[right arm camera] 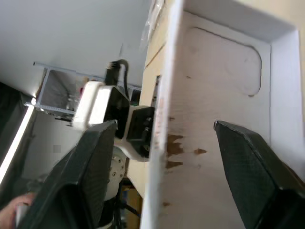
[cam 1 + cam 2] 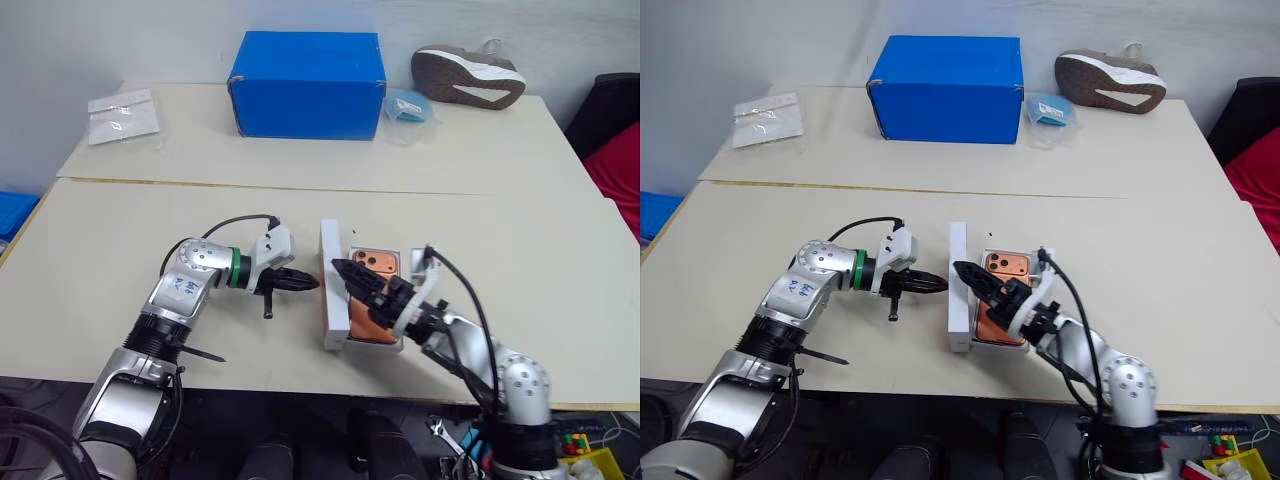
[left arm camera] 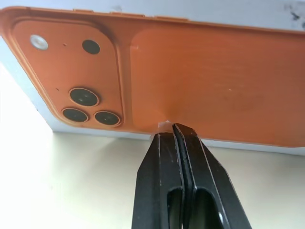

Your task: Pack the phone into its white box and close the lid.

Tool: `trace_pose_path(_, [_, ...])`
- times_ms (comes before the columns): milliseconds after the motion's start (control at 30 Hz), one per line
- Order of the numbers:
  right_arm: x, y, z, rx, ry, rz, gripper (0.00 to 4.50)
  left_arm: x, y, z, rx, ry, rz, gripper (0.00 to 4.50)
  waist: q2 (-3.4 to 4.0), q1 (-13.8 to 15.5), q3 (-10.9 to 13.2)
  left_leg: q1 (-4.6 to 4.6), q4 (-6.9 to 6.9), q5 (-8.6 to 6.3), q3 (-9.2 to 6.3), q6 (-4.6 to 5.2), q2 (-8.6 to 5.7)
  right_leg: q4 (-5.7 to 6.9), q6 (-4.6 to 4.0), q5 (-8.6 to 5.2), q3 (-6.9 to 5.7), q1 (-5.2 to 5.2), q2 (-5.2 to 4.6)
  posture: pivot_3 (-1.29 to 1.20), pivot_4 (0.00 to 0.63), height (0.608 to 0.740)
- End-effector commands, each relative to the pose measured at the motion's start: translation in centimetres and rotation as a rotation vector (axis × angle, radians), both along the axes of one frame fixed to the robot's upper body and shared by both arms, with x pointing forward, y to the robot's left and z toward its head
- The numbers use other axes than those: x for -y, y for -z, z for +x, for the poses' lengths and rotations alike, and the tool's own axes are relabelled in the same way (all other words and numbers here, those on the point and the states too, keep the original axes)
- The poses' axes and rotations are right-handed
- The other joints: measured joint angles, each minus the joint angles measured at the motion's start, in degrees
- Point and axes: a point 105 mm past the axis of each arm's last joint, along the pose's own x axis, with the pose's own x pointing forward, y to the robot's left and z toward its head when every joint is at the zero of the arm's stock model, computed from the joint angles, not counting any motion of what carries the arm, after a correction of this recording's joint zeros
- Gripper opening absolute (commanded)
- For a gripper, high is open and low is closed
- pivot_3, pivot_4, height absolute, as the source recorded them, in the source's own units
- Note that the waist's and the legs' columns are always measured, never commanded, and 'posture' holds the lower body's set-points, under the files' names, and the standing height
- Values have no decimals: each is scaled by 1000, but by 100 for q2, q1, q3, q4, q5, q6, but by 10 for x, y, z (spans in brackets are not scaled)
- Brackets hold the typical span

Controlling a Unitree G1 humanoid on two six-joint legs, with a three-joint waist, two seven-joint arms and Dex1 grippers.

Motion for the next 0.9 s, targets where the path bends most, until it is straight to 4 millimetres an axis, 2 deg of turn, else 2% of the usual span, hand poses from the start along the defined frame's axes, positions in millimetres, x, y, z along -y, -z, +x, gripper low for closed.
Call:
trace_pose_path(33, [10,-13,-15,117,-53,-97,3224,12,-10,1,49,43,-13,0,-1,29,-1,-3,2,-1,0,1,1,-4,2,1,-1,1,0,0,150,740])
trace_pose_path(133, [25,-15,-25,199,-79,-233,3224,19,-10,1,51,63,-24,0,-2,69,-1,-9,4,-2,0,7,1,-10,6,4,0,1,-1,0,150,740])
trace_pose_path(267, [43,-12,-48,325,-179,-471,3224,30,-9,2,52,91,-36,0,-2,175,-1,-21,7,-2,3,15,0,-27,21,12,0,2,-1,0,150,740])
trace_pose_path(367, [65,-6,-63,357,-214,-618,3224,48,-12,-1,54,133,-60,0,-4,266,-2,-23,10,-2,2,23,-2,-44,34,19,-1,12,-2,0,150,740])
trace_pose_path(567, [90,-6,-68,429,-180,-775,3224,69,-16,-5,63,183,-85,0,-7,342,-2,-29,36,-14,23,54,-11,-63,60,34,14,23,-5,0,150,740])
trace_pose_path(667, [99,-6,-65,463,-147,-837,2594,72,-21,-4,80,195,-91,0,-8,328,-2,-26,44,-17,40,58,-12,-61,68,38,17,23,-4,0,150,740])
trace_pose_path(733, [101,-6,-68,477,-158,-841,1916,71,-27,-4,93,201,-94,0,-8,332,-1,-26,47,-17,43,58,-12,-60,69,40,18,21,-4,0,150,740])
trace_pose_path(900, [94,2,-80,528,-250,-909,119,43,-47,-1,104,202,-71,0,-8,315,-1,-25,48,-18,44,56,-10,-56,69,40,20,19,-1,0,150,740])
